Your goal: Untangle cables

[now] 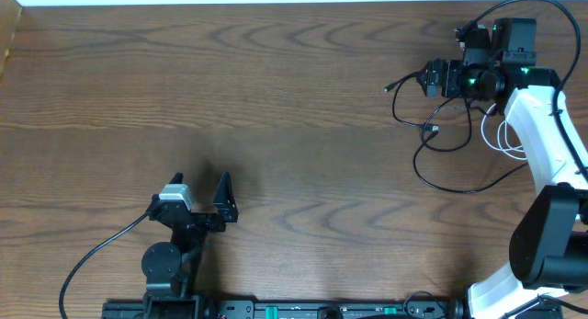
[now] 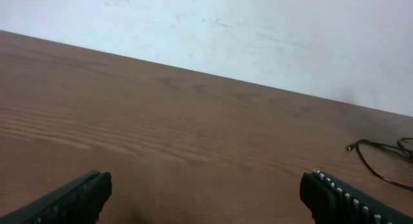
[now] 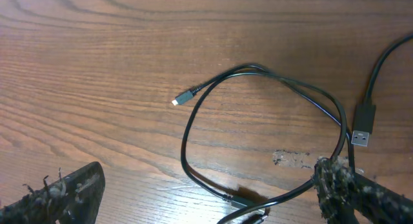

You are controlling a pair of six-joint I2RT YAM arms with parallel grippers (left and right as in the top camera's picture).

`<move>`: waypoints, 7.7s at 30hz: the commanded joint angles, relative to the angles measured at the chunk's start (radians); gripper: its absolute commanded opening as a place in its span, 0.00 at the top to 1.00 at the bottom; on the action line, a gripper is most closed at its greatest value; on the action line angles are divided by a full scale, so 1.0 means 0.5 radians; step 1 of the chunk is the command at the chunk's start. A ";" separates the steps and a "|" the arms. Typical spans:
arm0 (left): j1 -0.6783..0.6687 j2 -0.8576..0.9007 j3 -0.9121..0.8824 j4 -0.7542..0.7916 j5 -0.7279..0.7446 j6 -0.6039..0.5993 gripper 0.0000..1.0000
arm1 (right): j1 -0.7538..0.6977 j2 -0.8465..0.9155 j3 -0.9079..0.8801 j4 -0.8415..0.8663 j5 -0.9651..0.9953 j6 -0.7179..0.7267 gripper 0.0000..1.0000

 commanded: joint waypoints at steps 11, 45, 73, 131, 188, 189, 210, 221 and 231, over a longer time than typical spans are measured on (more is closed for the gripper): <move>-0.003 0.003 -0.027 -0.085 0.018 0.027 0.02 | 0.003 -0.002 0.013 -0.001 -0.011 -0.023 0.01; -0.003 0.003 -0.027 -0.084 0.018 0.027 0.02 | 0.003 -0.002 0.013 -0.001 -0.011 -0.023 0.01; -0.003 0.003 -0.027 -0.084 0.018 0.027 0.02 | 0.003 -0.002 0.013 -0.002 -0.011 -0.023 0.01; -0.003 0.003 -0.027 -0.084 0.018 0.027 0.02 | 0.002 -1.720 -1.928 -0.001 -0.011 -0.023 0.01; -0.003 0.003 -0.027 -0.084 0.018 0.027 0.02 | -0.036 -3.458 -2.423 0.009 -0.011 -0.023 0.01; -0.003 0.003 -0.027 -0.084 0.018 0.027 0.02 | -0.036 -3.481 -2.423 0.009 -0.012 -0.023 0.01; -0.003 0.003 -0.027 -0.084 0.018 0.027 0.02 | -0.038 -3.564 -2.425 0.837 -0.012 -0.023 0.01; -0.003 0.003 -0.027 -0.084 0.018 0.027 0.02 | -0.040 -3.565 -2.644 1.146 -0.012 -0.023 0.01; -0.003 0.003 -0.027 -0.084 0.018 0.027 0.02 | -0.066 -3.565 -2.786 1.187 -0.014 -0.022 0.01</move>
